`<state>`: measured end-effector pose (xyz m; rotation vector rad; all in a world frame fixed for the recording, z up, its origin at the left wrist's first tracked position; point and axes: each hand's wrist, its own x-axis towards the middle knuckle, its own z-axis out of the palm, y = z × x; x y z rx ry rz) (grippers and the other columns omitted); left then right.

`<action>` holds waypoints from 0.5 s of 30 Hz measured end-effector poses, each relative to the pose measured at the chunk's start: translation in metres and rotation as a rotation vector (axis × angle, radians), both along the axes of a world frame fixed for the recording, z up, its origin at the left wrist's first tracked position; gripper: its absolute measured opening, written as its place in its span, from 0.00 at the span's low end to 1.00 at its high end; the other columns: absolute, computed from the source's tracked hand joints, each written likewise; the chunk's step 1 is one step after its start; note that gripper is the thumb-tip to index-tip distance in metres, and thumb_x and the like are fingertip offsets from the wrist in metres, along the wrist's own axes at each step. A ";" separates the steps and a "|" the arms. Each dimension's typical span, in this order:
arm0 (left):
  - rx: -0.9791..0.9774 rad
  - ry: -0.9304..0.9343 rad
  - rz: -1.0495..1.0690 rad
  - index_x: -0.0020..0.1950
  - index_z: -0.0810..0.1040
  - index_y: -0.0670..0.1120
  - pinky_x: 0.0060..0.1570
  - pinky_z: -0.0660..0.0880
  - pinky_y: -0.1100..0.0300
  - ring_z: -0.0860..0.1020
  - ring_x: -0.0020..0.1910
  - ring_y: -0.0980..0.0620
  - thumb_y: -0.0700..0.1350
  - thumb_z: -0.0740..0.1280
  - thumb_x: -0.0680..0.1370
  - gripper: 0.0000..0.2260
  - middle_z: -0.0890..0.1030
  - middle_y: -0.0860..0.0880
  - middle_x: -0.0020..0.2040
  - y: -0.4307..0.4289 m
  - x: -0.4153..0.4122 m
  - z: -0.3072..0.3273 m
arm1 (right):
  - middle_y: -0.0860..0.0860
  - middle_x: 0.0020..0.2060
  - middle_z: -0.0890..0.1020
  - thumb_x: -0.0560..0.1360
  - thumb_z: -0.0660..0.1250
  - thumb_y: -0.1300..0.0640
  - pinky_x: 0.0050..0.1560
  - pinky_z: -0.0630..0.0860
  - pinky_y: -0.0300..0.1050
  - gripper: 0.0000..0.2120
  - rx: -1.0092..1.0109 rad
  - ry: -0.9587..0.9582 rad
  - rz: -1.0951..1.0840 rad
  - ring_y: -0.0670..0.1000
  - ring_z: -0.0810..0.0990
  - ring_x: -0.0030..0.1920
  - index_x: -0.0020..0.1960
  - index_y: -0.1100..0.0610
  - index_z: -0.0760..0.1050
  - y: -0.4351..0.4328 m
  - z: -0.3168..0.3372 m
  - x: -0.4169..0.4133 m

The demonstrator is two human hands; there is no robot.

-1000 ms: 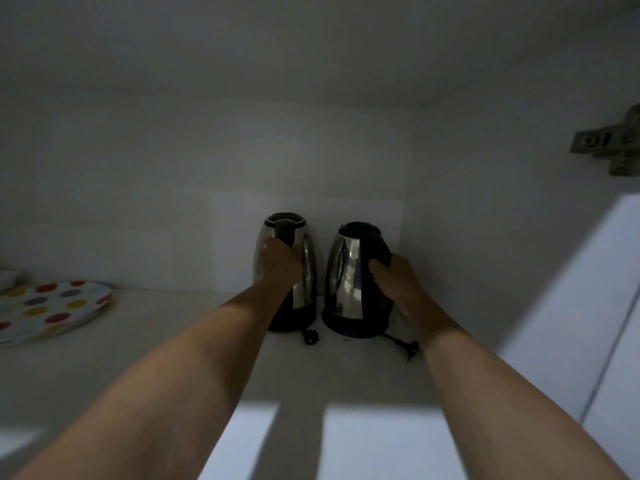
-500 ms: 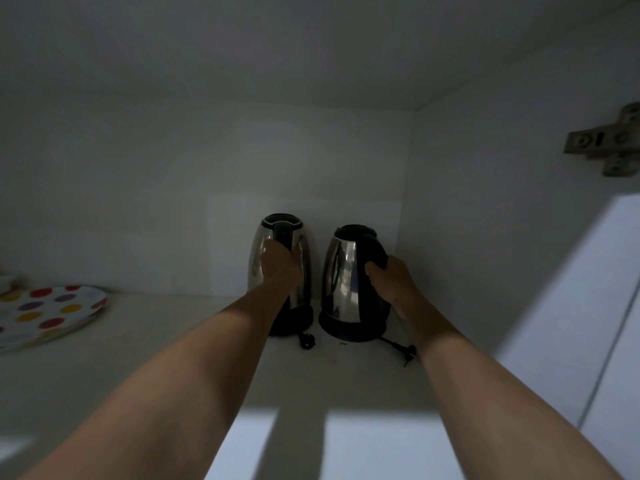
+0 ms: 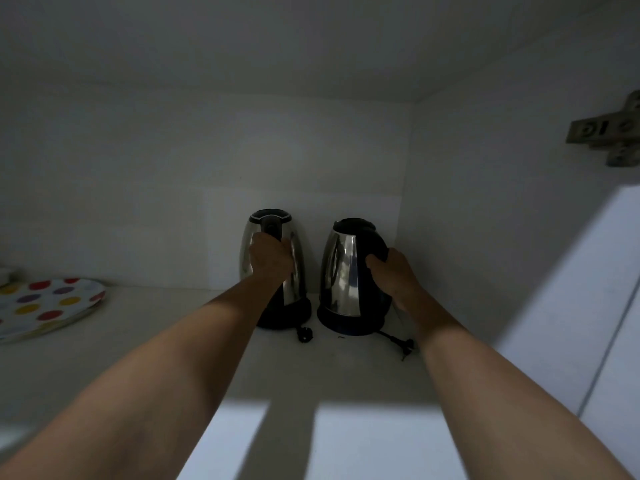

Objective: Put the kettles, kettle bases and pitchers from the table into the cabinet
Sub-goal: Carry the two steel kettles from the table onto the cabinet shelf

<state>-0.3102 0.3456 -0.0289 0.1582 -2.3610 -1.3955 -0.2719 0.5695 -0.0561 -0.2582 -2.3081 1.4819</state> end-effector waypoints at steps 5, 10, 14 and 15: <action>-0.041 0.007 -0.004 0.66 0.71 0.32 0.49 0.77 0.49 0.81 0.56 0.36 0.49 0.63 0.82 0.22 0.80 0.34 0.58 0.006 -0.001 0.000 | 0.61 0.53 0.81 0.76 0.64 0.50 0.55 0.81 0.56 0.20 0.022 -0.012 -0.010 0.61 0.82 0.52 0.60 0.63 0.76 -0.002 0.000 -0.003; -0.030 0.009 -0.024 0.67 0.71 0.33 0.51 0.77 0.49 0.81 0.56 0.37 0.50 0.64 0.81 0.22 0.80 0.35 0.58 0.007 -0.002 -0.001 | 0.61 0.55 0.81 0.78 0.64 0.52 0.57 0.81 0.57 0.18 0.027 -0.018 -0.036 0.61 0.82 0.54 0.62 0.64 0.75 -0.002 0.002 -0.002; -0.060 -0.007 -0.025 0.67 0.71 0.33 0.53 0.76 0.49 0.79 0.58 0.37 0.49 0.62 0.82 0.21 0.79 0.35 0.60 0.000 -0.002 -0.008 | 0.61 0.54 0.82 0.77 0.64 0.51 0.56 0.81 0.56 0.20 0.028 -0.025 -0.047 0.61 0.82 0.53 0.62 0.63 0.75 -0.002 0.003 0.000; -0.069 -0.011 -0.023 0.67 0.71 0.33 0.52 0.75 0.50 0.79 0.58 0.36 0.49 0.62 0.82 0.21 0.79 0.35 0.60 -0.001 -0.001 -0.010 | 0.61 0.54 0.82 0.76 0.64 0.51 0.56 0.81 0.57 0.20 0.024 -0.031 -0.045 0.61 0.82 0.53 0.62 0.63 0.75 -0.003 0.003 0.001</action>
